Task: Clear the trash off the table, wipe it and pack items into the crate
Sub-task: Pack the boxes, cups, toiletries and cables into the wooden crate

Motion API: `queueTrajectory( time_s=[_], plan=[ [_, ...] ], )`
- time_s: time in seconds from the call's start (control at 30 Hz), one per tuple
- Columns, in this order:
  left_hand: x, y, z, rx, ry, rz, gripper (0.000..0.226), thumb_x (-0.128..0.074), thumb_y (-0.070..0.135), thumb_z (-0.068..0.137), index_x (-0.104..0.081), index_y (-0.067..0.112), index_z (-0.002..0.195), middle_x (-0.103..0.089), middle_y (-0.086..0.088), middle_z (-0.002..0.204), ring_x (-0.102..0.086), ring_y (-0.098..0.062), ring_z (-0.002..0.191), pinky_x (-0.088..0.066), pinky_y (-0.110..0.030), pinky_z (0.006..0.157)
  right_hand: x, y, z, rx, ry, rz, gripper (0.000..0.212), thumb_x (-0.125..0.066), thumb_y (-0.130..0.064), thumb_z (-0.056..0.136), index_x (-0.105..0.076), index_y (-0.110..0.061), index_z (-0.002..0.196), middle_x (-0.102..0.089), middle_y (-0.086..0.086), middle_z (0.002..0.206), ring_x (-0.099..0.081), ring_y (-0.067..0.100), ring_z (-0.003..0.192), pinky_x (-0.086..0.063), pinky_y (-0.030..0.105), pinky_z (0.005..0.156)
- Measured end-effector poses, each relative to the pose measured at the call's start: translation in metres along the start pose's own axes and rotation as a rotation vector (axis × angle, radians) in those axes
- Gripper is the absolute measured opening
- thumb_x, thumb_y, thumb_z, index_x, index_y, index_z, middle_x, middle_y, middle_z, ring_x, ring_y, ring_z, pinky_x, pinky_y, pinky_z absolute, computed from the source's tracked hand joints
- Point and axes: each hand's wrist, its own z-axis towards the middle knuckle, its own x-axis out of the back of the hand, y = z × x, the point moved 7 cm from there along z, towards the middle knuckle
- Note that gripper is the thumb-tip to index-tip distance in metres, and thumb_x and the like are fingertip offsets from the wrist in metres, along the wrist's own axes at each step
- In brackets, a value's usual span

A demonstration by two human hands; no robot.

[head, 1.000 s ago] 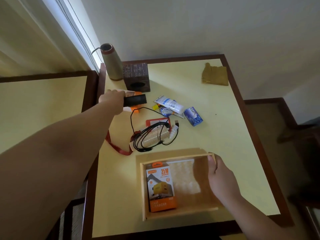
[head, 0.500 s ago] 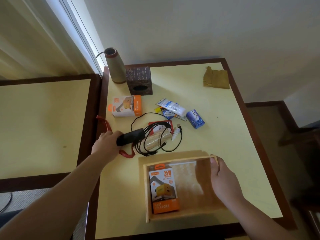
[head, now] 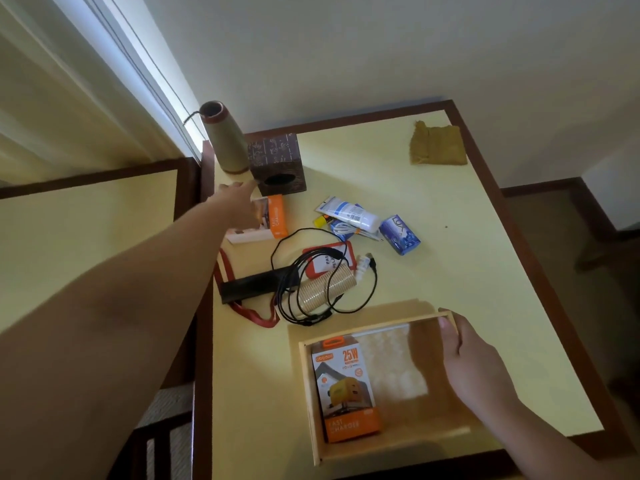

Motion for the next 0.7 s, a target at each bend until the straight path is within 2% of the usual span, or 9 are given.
queueTrajectory(
  time_s=[0.07,0.13,0.27,0.37,0.43,0.57,0.63,0.7],
  plan=[
    [-0.011,0.002,0.012,-0.017,-0.107,-0.028,0.102,-0.087,0.023,0.077,-0.029,0.031,0.160,-0.055,-0.015,0.143,-0.057,-0.037,0.124,-0.055,-0.054,0.100,0.000,0.001,0.000,0.000,0.001,0.013,0.057,-0.019,-0.059,0.105,-0.051,-0.030,0.141,-0.068,-0.010,0.083,-0.068,0.020,0.073,-0.056,0.042,0.066],
    [-0.019,0.005,0.015,-0.033,-0.125,0.006,0.103,-0.090,0.027,0.071,-0.033,0.030,0.157,-0.057,-0.012,0.136,-0.056,-0.036,0.122,-0.053,-0.056,0.101,0.001,0.000,0.000,-0.001,0.008,0.038,0.055,-0.020,-0.059,0.105,-0.052,-0.031,0.140,-0.069,-0.009,0.082,-0.067,0.019,0.071,-0.052,0.039,0.062],
    [-0.023,-0.005,-0.011,0.006,0.023,0.045,0.102,-0.094,0.040,0.067,-0.037,0.029,0.151,-0.060,-0.011,0.129,-0.057,-0.036,0.120,-0.051,-0.059,0.101,0.001,-0.002,-0.001,0.010,0.003,0.047,0.055,-0.021,-0.058,0.106,-0.052,-0.030,0.141,-0.068,-0.012,0.080,-0.065,0.014,0.069,-0.045,0.034,0.057],
    [-0.010,-0.024,-0.047,0.085,0.164,-0.072,0.094,-0.093,0.041,0.071,-0.039,0.030,0.146,-0.059,-0.011,0.132,-0.057,-0.037,0.122,-0.052,-0.060,0.099,0.002,-0.003,0.001,0.025,-0.002,0.047,0.055,-0.021,-0.058,0.106,-0.053,-0.028,0.141,-0.066,-0.013,0.082,-0.062,0.017,0.070,-0.047,0.036,0.062],
    [0.010,-0.022,-0.083,0.066,0.314,-0.193,0.094,-0.093,0.038,0.072,-0.038,0.034,0.148,-0.056,-0.008,0.140,-0.053,-0.037,0.129,-0.050,-0.060,0.104,0.003,-0.003,0.001,0.025,-0.005,0.057,0.055,-0.021,-0.057,0.107,-0.052,-0.028,0.141,-0.065,-0.013,0.083,-0.062,0.020,0.072,-0.048,0.037,0.064],
    [0.035,0.038,-0.191,-0.238,0.497,-0.246,0.102,-0.094,0.026,0.072,-0.037,0.034,0.155,-0.045,-0.001,0.158,-0.040,-0.031,0.146,-0.037,-0.061,0.116,0.003,-0.003,0.000,0.060,0.007,0.066,0.053,-0.022,-0.056,0.108,-0.053,-0.027,0.139,-0.065,-0.013,0.080,-0.063,0.017,0.069,-0.045,0.035,0.058],
    [0.026,0.081,-0.248,-0.411,0.510,-0.257,0.103,-0.095,0.025,0.070,-0.040,0.033,0.156,-0.042,0.001,0.162,-0.035,-0.028,0.152,-0.033,-0.060,0.119,0.005,-0.003,0.000,0.064,0.008,0.077,0.053,-0.022,-0.056,0.108,-0.054,-0.027,0.138,-0.066,-0.013,0.080,-0.063,0.015,0.069,-0.043,0.033,0.056],
    [0.006,0.128,-0.296,-0.586,0.506,-0.205,0.099,-0.091,0.029,0.071,-0.040,0.034,0.156,-0.039,0.000,0.165,-0.031,-0.027,0.155,-0.033,-0.056,0.119,0.006,-0.003,0.001,0.077,0.003,0.113,0.054,-0.023,-0.057,0.107,-0.053,-0.027,0.140,-0.067,-0.012,0.089,-0.067,0.020,0.079,-0.045,0.034,0.061]
  ],
)
